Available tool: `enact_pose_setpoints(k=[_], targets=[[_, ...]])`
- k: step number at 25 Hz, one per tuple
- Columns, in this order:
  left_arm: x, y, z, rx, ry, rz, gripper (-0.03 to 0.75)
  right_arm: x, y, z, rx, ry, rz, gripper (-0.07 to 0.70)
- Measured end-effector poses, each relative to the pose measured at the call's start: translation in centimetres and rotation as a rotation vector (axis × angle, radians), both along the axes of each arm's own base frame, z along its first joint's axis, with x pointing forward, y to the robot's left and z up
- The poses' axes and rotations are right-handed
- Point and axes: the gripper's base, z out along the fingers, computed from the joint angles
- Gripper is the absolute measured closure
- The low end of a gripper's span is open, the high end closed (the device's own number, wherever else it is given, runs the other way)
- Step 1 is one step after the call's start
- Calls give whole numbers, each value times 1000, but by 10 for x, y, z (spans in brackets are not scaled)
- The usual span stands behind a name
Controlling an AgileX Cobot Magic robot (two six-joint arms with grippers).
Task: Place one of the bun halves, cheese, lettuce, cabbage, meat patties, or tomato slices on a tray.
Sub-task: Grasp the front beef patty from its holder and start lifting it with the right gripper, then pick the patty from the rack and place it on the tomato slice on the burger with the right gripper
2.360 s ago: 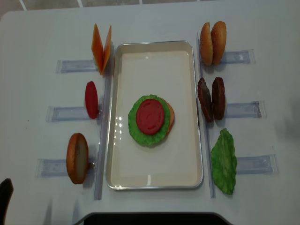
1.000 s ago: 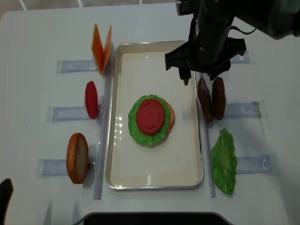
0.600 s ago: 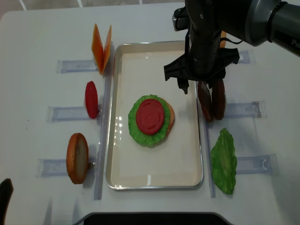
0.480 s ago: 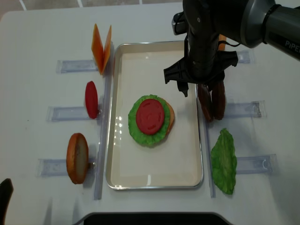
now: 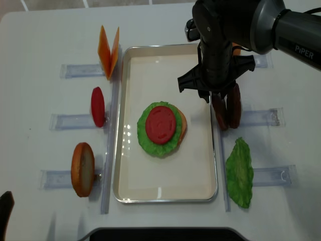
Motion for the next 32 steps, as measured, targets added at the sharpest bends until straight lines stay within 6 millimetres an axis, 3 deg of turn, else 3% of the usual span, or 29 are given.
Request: enact_pose_setpoints(k=[2, 11, 21, 26, 32], targets=[[0, 0, 0, 0, 0, 0, 118, 0, 0, 0, -4, 0, 0, 519], [0, 0, 0, 0, 0, 0, 118, -1, -2, 5, -10, 2, -5, 519], [0, 0, 0, 0, 0, 0, 118, 4, 5, 61, 117, -128, 11, 519], [0, 0, 0, 0, 0, 0, 118, -2, 12, 64, 200, -68, 31, 519], [0, 0, 0, 0, 0, 0, 118, -17, 32, 67, 426, 75, 130, 519]])
